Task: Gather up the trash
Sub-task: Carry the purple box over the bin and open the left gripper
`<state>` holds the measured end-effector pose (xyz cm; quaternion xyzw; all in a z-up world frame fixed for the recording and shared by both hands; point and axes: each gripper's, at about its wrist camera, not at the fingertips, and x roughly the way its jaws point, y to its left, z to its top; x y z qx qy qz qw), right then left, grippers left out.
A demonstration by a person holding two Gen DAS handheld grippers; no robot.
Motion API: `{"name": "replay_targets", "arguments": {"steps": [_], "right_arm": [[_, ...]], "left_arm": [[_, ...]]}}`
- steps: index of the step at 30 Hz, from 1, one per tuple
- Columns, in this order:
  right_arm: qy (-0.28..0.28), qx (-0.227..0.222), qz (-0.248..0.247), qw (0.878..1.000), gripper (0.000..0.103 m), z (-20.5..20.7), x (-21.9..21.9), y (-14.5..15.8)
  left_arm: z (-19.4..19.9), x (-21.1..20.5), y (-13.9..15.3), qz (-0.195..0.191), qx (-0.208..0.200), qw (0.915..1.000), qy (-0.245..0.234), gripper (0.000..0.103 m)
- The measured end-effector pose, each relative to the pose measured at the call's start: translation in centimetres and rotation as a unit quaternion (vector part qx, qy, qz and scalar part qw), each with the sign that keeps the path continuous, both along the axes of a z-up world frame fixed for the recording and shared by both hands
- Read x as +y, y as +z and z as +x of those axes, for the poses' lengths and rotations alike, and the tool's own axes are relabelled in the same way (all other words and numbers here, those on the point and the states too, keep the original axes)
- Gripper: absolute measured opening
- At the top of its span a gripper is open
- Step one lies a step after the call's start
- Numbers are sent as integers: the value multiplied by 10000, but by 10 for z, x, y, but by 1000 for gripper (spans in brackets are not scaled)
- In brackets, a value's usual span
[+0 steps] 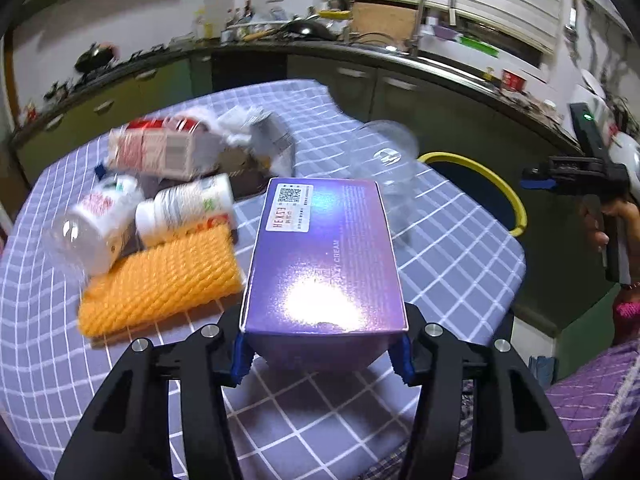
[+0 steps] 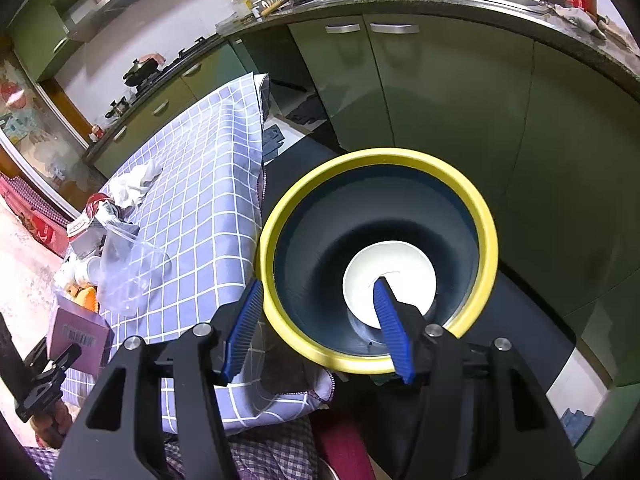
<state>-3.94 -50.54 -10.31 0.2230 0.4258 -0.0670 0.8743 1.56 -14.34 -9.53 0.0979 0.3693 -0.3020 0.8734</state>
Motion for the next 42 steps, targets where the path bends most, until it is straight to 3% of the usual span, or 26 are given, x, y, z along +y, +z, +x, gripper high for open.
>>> {"name": "replay_targets", "arguments": {"steps": [7, 14, 18, 22, 28, 31, 35, 42], "right_arm": [[-254, -169, -103, 9995, 54, -14, -13, 8], [-618, -264, -10, 9977, 54, -42, -38, 3], [-873, -255, 43, 9958, 54, -61, -59, -3], [-1129, -218, 131, 9933, 54, -76, -79, -12], [-1350, -187, 277, 9903, 54, -87, -97, -25], [-1397, -163, 334, 9895, 54, -89, -100, -29], [-1393, -157, 366, 9895, 54, -88, -100, -31], [-1221, -157, 345, 9918, 55, -80, -89, -27]], "left_arm": [[-11, -44, 51, -122, -328, 9961, -815, 54], [-6, -148, 78, -474, -268, 9794, -1946, 54], [7, -221, 67, -486, 27, 9714, -2326, 54], [21, -281, 44, -208, 273, 9692, -2438, 54], [43, -339, 2, 211, 652, 9698, -2342, 54], [50, -348, -12, 352, 709, 9713, -2243, 55], [55, -351, -19, 382, 636, 9742, -2132, 73], [47, -309, 21, -122, 307, 9789, -2018, 75]]}}
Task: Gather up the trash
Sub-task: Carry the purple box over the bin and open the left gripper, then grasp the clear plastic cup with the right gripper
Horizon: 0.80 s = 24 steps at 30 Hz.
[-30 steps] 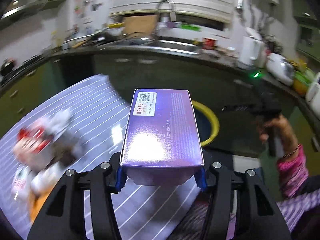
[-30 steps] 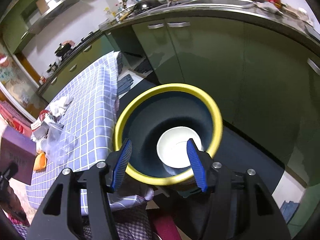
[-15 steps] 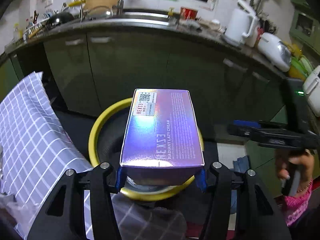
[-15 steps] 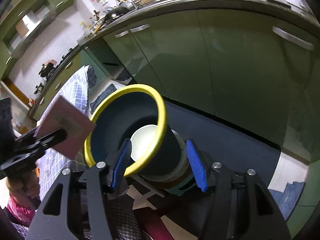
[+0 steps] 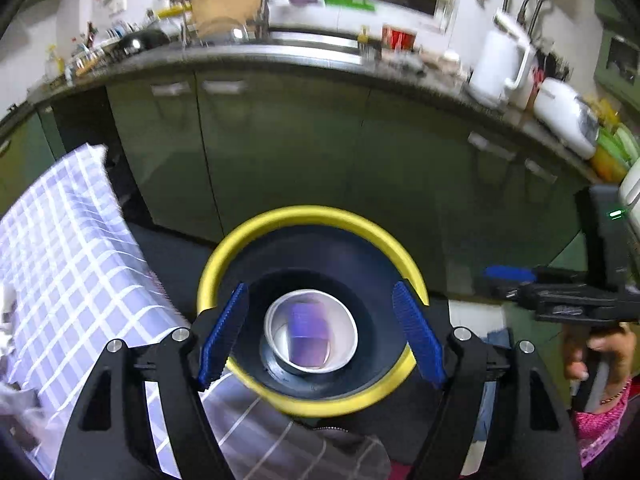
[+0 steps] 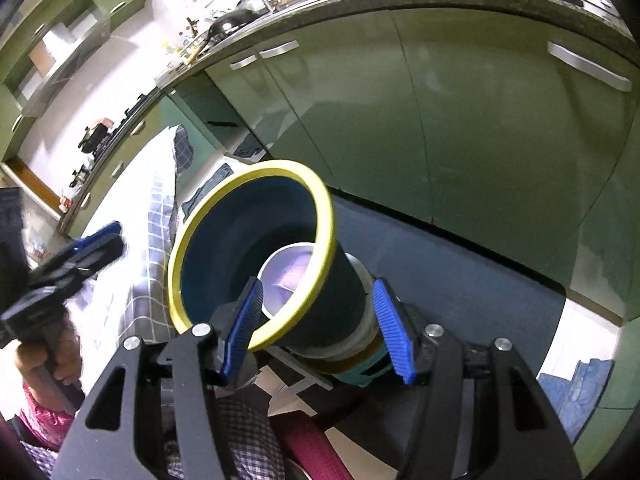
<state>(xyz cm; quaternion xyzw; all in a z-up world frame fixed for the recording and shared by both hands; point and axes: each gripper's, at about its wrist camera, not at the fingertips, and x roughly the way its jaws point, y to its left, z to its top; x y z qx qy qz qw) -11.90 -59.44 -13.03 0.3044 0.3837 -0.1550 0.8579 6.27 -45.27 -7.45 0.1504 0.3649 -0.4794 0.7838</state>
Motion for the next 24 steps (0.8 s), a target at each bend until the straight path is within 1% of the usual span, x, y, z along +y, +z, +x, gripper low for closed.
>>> {"name": "replay_targets", "arguments": {"steps": [3, 5, 6, 8, 11, 14, 15, 17, 18, 20, 22, 23, 24], "right_arm": [[139, 24, -1, 9999, 55, 8, 8, 1], [236, 33, -8, 9997, 56, 14, 13, 2], [301, 34, -17, 9995, 56, 18, 17, 3], [440, 37, -40, 9990, 56, 24, 25, 4], [758, 39, -107, 9971, 56, 39, 42, 9], [1244, 32, -274, 9919, 57, 60, 69, 17], [1391, 23, -324, 9897, 59, 65, 76, 20], [1722, -1, -434, 9841, 60, 77, 94, 25], [1974, -2, -527, 9789, 61, 86, 108, 29], [2408, -34, -692, 9681, 65, 98, 130, 36], [3035, -213, -902, 9483, 72, 109, 161, 45], [3330, -327, -1011, 9369, 80, 113, 174, 50], [3710, -491, -1233, 9191, 92, 117, 192, 56]], "left_arm": [[-7, 35, 24, -309, -127, 9993, 176, 81], [-10, 61, 36, -452, -209, 9982, 332, 81], [-12, 80, 43, -561, -273, 9970, 464, 81], [-16, 107, 51, -659, -376, 9949, 660, 82], [-22, 161, 62, -777, -658, 9881, 1151, 84], [-24, 206, 66, -798, -843, 9802, 1605, 86], [-24, 227, 67, -794, -931, 9753, 1838, 86], [-24, 254, 66, -768, -1011, 9689, 2122, 87], [-23, 273, 65, -743, -1046, 9639, 2334, 87], [-24, 303, 62, -720, -1031, 9566, 2630, 87], [-24, 327, 57, -674, -1013, 9509, 2847, 87], [-25, 337, 55, -638, -1016, 9479, 2952, 87], [-26, 351, 53, -600, -1019, 9435, 3094, 87]]}}
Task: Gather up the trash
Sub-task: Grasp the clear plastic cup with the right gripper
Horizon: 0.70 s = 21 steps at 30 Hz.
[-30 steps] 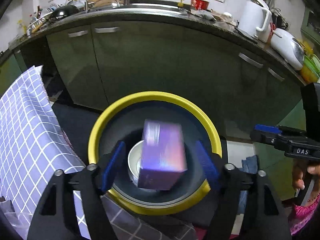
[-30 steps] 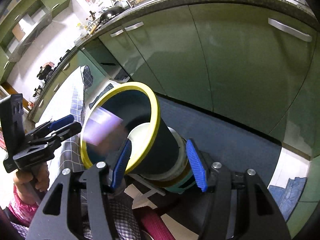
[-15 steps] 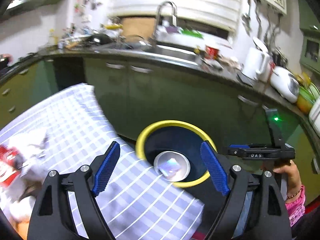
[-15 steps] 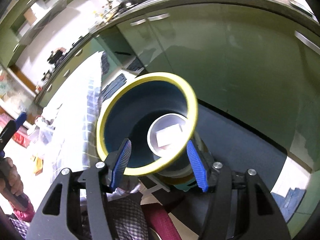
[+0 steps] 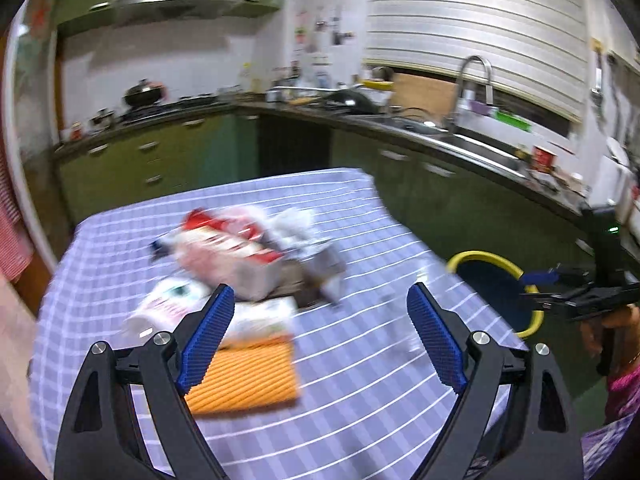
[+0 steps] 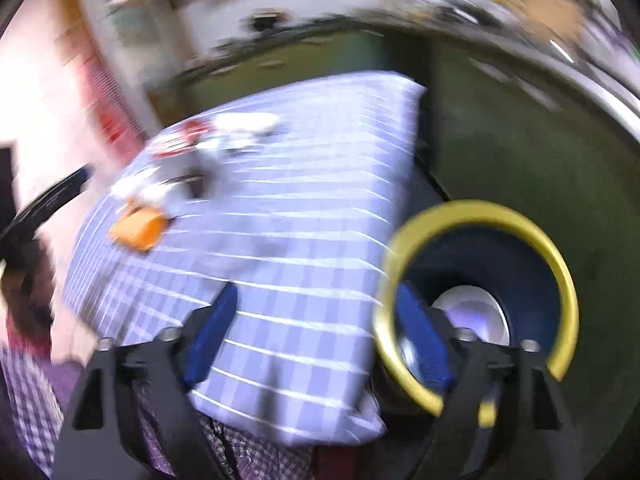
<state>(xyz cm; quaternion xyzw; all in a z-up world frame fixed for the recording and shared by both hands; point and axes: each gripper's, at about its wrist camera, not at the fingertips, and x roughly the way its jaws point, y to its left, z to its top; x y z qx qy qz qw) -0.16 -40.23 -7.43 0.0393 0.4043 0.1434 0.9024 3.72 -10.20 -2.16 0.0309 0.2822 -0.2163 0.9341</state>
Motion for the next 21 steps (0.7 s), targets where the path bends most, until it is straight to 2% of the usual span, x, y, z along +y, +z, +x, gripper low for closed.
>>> {"name": "replay_targets", "arguments": {"steps": [1, 4, 9, 14, 21], "right_arm": [[332, -181, -203, 9991, 96, 3, 15, 4], [1001, -567, -739, 9906, 96, 13, 50, 9], [1599, -503, -1070, 9800, 96, 45, 78, 1], [1973, -488, -1530, 9671, 96, 60, 97, -13], [2209, -336, -1761, 9587, 96, 72, 108, -26]], "left_arm": [[0, 6, -1, -4, 13, 10000, 75, 87], [-2, 26, -6, -52, 60, 9995, 313, 87], [-5, 45, -11, -128, 96, 9983, 568, 88], [-7, 43, -11, -113, 99, 9979, 633, 88], [-2, 38, -12, -116, 143, 9978, 632, 88]]}}
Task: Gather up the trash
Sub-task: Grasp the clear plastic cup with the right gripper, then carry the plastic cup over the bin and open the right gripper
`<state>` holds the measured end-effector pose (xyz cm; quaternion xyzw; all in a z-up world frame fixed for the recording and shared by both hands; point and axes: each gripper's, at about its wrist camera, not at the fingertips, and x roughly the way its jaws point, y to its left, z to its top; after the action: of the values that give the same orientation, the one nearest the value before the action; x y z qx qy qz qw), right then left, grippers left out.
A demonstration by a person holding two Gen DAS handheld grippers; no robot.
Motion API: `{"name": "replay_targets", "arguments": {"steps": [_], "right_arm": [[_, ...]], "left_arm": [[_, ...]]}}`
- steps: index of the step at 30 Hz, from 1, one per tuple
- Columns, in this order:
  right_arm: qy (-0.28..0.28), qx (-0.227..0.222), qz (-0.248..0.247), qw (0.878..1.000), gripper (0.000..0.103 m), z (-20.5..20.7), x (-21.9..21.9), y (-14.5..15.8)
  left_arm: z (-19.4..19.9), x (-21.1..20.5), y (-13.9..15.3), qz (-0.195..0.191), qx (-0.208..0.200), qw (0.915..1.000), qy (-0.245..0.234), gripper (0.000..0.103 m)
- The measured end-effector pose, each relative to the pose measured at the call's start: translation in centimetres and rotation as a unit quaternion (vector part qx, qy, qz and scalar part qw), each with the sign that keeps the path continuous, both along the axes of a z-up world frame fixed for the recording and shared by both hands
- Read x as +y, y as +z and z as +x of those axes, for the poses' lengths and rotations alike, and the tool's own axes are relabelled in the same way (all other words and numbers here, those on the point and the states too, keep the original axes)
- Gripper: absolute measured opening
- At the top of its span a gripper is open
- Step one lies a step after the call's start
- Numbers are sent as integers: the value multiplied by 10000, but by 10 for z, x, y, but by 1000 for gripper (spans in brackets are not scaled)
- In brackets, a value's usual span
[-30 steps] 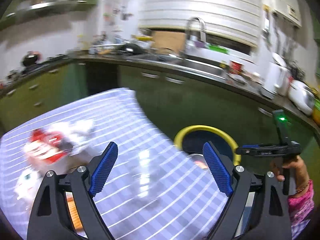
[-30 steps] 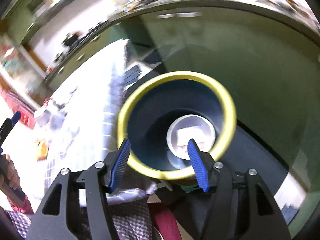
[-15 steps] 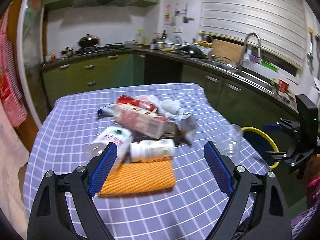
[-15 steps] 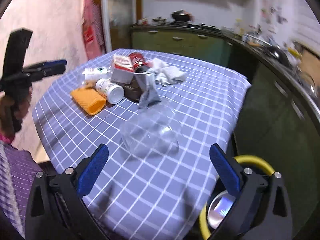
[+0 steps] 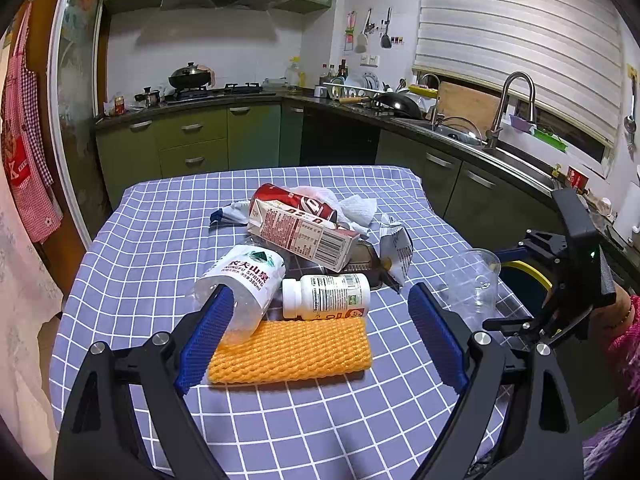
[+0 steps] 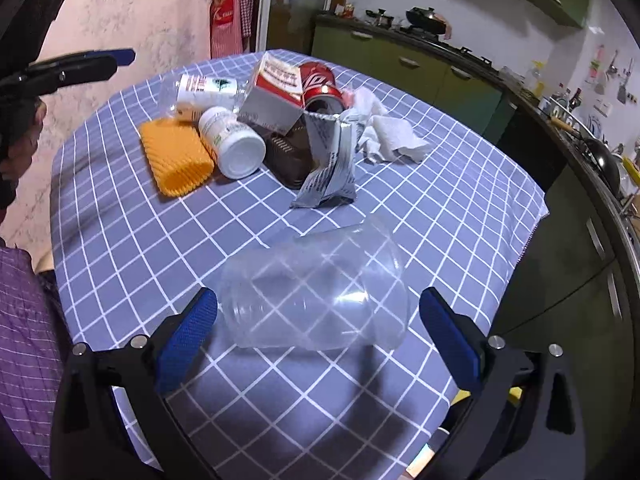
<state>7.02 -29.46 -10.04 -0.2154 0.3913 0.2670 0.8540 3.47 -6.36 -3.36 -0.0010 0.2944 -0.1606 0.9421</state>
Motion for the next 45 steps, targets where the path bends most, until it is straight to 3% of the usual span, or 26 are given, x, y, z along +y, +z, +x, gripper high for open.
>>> {"name": "replay_targets", "arguments": {"steps": [7, 8, 9, 10, 19, 23, 28, 33, 39, 42, 45], "right_arm": [[42, -36, -212, 9998, 95, 9, 11, -10], [19, -46, -243, 9997, 91, 11, 11, -11], [-20, -22, -296, 9996, 81, 13, 11, -13], [-47, 33, -302, 9995, 79, 16, 11, -15], [-369, -103, 218, 9990, 79, 5, -6, 5], [-865, -307, 365, 9951, 79, -12, -32, 20], [-2029, -264, 558, 9773, 79, -26, -100, 24], [-3189, 221, 553, 9459, 79, -33, -171, 2], [-3770, 642, 530, 9225, 79, -34, -207, -31], [-3976, 824, 533, 9123, 89, -33, -219, -46], [-4131, 850, 529, 9052, 90, -35, -223, -51]], "left_arm": [[5, -3, -7, -1, 116, 9999, -3, 88], [5, -3, -7, -7, 126, 9999, -11, 88], [5, -4, -7, -5, 125, 9999, -13, 88], [5, -3, -8, -5, 120, 9999, -13, 88], [3, -6, -8, -28, 103, 9999, -72, 88], [1, -8, -8, -33, 98, 9999, -122, 88], [0, -13, -10, -61, 139, 9997, -205, 88], [0, -21, -13, -8, 188, 9994, -279, 88], [-1, -32, -13, 66, 198, 9990, -394, 88], [-1, -35, -13, 121, 192, 9988, -434, 88], [1, -35, -14, 100, 234, 9986, -458, 88]]}}
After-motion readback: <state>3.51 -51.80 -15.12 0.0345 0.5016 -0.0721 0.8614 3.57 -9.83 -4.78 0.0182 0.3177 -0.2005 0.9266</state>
